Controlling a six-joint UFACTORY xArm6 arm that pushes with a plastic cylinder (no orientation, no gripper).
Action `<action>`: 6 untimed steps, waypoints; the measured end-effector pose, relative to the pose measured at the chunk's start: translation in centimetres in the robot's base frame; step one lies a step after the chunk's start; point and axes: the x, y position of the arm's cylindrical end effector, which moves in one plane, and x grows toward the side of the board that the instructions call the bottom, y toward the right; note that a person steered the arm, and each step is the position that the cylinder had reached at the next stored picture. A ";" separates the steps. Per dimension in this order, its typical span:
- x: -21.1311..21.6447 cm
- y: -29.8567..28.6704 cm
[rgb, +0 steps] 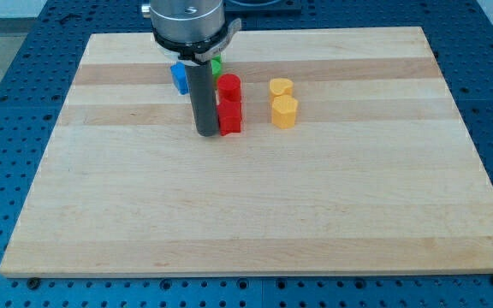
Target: Point at the yellow hexagon
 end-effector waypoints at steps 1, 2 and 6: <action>0.0 0.4; 1.7 0.4; 1.3 7.3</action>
